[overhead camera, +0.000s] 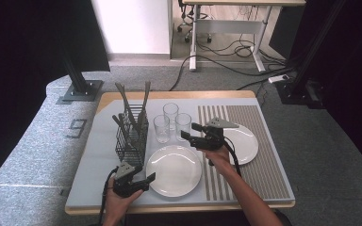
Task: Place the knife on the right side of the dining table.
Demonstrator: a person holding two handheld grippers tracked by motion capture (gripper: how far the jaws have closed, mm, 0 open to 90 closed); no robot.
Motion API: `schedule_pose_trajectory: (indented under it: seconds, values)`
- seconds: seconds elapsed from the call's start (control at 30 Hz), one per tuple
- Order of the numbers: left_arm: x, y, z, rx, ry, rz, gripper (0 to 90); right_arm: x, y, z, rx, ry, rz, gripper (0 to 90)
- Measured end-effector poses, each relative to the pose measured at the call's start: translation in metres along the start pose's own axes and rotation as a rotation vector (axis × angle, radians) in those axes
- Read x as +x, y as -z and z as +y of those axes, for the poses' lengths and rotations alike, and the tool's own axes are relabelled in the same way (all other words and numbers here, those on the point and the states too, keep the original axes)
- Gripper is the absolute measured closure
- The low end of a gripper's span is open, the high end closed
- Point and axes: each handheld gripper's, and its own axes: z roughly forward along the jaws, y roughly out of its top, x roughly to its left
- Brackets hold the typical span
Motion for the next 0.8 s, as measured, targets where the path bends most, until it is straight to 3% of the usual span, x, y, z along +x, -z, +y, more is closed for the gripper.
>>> schedule_pose_trajectory:
  seconds: [0.8]
  values:
    - [-0.001,0.001,0.001,-0.005,-0.002,-0.011,30.8,0.002,-0.013,0.024,-0.012,-0.002,0.019,34.8]
